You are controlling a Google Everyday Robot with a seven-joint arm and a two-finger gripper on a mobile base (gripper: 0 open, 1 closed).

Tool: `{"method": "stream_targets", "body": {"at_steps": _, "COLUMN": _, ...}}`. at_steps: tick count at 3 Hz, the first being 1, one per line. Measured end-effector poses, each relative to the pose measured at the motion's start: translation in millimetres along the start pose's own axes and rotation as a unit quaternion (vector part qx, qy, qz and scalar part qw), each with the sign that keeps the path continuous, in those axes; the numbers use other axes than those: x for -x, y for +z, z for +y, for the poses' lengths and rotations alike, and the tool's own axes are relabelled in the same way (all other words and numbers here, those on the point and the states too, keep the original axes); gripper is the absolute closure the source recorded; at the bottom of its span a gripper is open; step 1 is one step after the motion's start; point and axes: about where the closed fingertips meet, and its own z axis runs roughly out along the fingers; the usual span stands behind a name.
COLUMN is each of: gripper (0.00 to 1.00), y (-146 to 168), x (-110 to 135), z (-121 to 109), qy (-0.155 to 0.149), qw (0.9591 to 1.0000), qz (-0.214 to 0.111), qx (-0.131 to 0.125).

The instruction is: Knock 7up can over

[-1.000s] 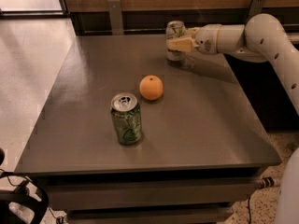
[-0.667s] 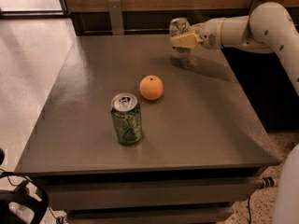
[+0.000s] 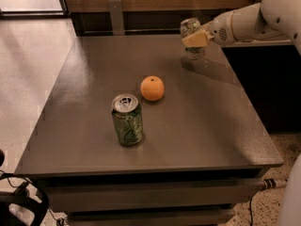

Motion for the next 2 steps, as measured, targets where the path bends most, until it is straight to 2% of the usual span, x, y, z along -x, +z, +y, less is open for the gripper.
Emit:
{"method": "stream_targets", "body": {"at_steps": 1, "gripper": 1.0, "y": -13.6, "x": -8.9, "z": 1.5, "qy": 0.001, "qw": 0.9989, "qz": 0.043, "qx": -0.019}}
{"method": "stream_targets", "body": {"at_steps": 2, "gripper": 1.0, "y": -25.4, "x": -17.2, "z": 3.7, "qy": 0.0, "qw": 0.9953, "qz": 0.088, "qx": -0.041}}
